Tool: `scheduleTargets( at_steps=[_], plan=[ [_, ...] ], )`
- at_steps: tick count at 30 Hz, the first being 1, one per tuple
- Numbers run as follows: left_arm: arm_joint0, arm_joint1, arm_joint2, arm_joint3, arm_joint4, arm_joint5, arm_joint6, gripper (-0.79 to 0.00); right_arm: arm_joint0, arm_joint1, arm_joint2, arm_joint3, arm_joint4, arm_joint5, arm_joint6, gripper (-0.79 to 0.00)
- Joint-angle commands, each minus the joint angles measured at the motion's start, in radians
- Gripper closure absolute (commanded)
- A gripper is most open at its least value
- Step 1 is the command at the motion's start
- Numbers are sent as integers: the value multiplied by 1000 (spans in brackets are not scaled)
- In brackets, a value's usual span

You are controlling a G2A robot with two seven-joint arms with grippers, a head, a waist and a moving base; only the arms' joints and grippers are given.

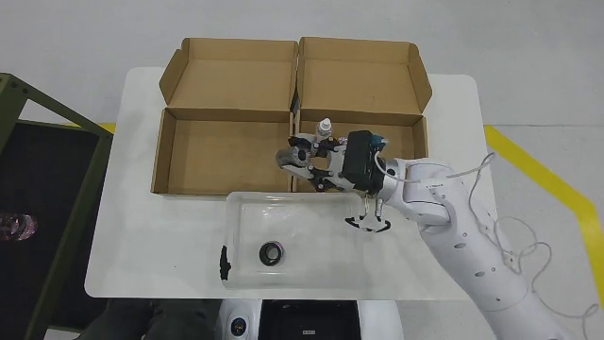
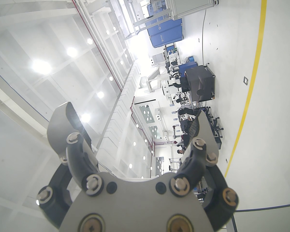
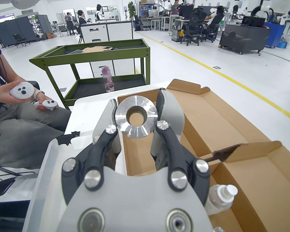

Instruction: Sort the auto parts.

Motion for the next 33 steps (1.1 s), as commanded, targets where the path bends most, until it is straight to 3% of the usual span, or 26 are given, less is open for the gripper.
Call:
scheduleTargets(
  at_steps=[1, 33],
  plan=[
    [0, 0, 0, 0, 0, 0, 0, -785, 15, -4, -7, 20, 14, 17, 10, 0],
    [0, 0, 0, 0, 0, 0, 0, -785, 278, -127, -306, 262, -188, 348, 204, 0]
  ],
)
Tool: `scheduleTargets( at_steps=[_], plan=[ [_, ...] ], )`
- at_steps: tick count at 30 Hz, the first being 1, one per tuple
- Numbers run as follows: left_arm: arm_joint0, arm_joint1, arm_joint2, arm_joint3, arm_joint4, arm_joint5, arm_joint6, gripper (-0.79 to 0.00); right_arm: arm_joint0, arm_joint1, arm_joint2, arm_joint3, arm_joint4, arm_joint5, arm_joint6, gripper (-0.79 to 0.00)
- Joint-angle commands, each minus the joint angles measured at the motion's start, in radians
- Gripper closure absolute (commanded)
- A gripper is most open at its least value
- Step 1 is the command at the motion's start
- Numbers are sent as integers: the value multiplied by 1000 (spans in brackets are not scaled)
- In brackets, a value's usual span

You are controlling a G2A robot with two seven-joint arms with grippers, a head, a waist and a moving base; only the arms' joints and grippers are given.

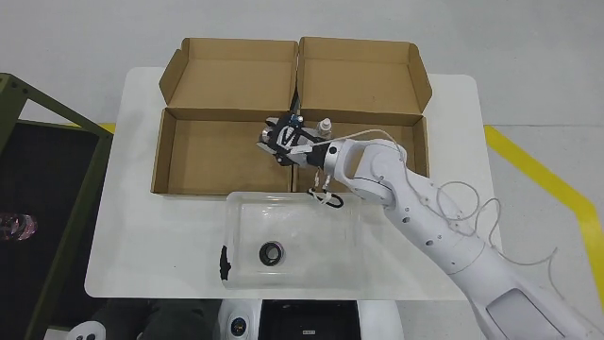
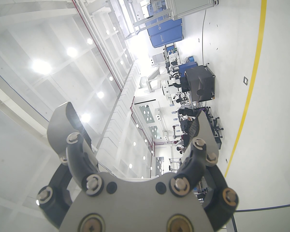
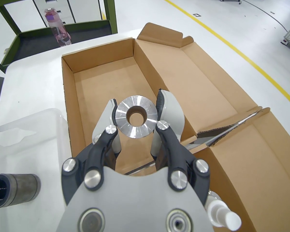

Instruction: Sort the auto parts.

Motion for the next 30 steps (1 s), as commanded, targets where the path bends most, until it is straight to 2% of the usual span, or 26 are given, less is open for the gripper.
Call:
scheduleTargets(
  at_steps=[1, 14, 30],
  plan=[
    [0, 0, 0, 0, 0, 0, 0, -785, 16, -10, -19, 22, -12, 12, 15, 0],
    [0, 0, 0, 0, 0, 0, 0, -785, 114, -84, -119, 163, -29, 53, 86, 0],
    [0, 0, 0, 0, 0, 0, 0, -785, 189, -165, -182, 309, -49, 86, 145, 0]
  ],
)
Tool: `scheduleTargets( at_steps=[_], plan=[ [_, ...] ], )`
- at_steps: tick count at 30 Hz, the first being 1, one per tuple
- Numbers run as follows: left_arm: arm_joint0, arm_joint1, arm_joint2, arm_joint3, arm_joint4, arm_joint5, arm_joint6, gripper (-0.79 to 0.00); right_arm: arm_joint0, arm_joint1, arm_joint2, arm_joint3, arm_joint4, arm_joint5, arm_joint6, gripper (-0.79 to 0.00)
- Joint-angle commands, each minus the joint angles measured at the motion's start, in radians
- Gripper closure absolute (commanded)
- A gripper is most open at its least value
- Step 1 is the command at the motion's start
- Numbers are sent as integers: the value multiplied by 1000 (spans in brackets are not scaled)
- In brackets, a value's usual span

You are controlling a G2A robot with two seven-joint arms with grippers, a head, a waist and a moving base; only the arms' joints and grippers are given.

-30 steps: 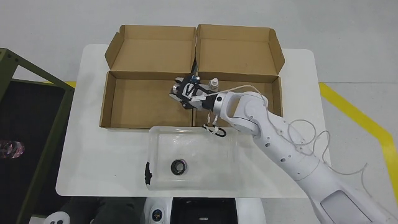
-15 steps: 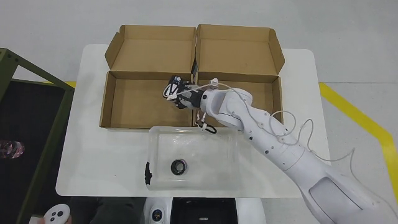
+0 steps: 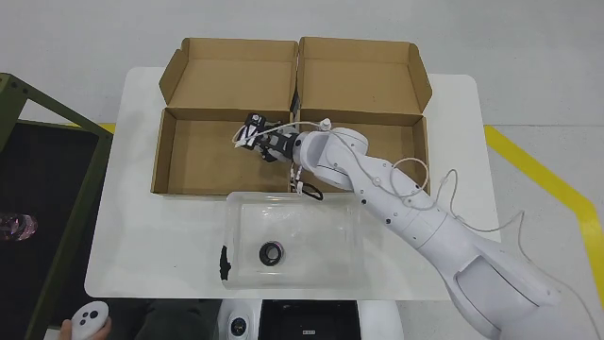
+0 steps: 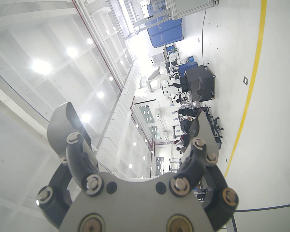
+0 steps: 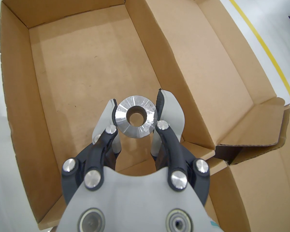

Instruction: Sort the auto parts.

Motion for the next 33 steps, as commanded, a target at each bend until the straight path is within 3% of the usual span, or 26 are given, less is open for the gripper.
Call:
scheduleTargets(
  at_steps=[1, 10, 15, 25, 29, 33],
  plan=[
    [0, 0, 0, 0, 0, 0, 0, -785, 6, -9, -5, 24, 1, 1, 2, 0],
    [0, 0, 0, 0, 0, 0, 0, -785, 21, -43, -16, 100, -2, -11, 0, 0],
    [0, 0, 0, 0, 0, 0, 0, -785, 25, -56, -13, 125, -8, -17, 1, -135],
    [0, 0, 0, 0, 0, 0, 0, -785, 21, -74, -4, 157, -32, -27, 1, -206],
    [0, 0, 0, 0, 0, 0, 0, -785, 19, -77, 7, 164, -40, -37, 0, -302],
    [0, 0, 0, 0, 0, 0, 0, -785, 15, -76, 21, 155, -55, -44, -4, -339]
  ],
)
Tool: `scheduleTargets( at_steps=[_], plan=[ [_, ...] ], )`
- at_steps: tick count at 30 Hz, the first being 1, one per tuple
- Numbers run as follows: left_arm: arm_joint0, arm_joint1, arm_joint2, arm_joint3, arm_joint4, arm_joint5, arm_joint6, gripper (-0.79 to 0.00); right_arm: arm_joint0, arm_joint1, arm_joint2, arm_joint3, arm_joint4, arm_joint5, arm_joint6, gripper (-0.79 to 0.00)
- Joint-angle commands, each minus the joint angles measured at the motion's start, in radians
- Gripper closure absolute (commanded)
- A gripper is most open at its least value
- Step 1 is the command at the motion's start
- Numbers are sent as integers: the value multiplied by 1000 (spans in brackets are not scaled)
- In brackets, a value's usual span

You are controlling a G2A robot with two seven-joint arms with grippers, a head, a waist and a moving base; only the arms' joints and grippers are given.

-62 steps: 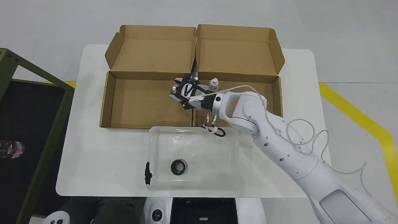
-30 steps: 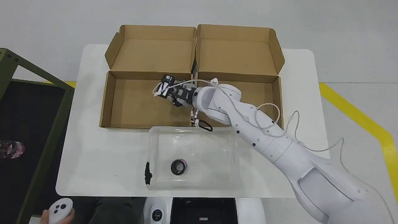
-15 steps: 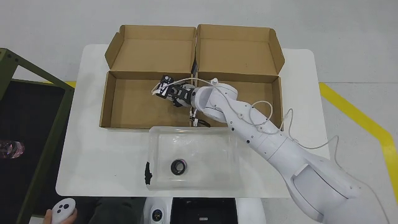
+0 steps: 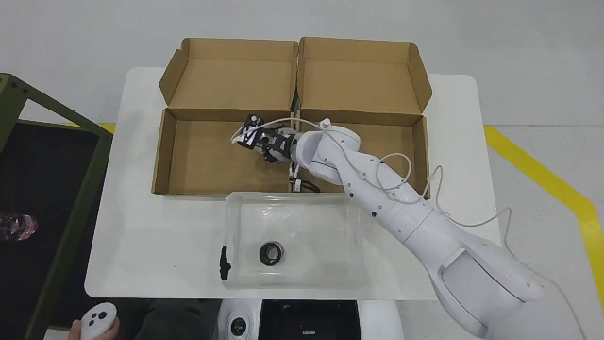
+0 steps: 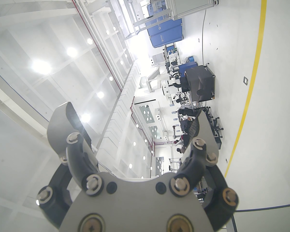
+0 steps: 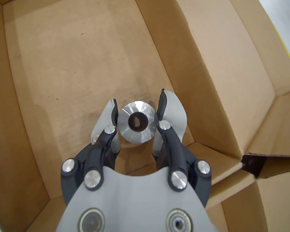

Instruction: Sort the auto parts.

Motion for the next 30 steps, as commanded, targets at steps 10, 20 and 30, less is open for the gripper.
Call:
scheduleTargets(
  at_steps=[10, 20, 30],
  plan=[
    [0, 0, 0, 0, 0, 0, 0, -785, -30, 14, 49, -131, -57, -36, -8, -369],
    [0, 0, 0, 0, 0, 0, 0, -785, -119, 51, 122, -350, -96, -125, 10, -369],
    [0, 0, 0, 0, 0, 0, 0, -785, -254, 89, 168, -571, -131, -232, 33, -372]
  ],
)
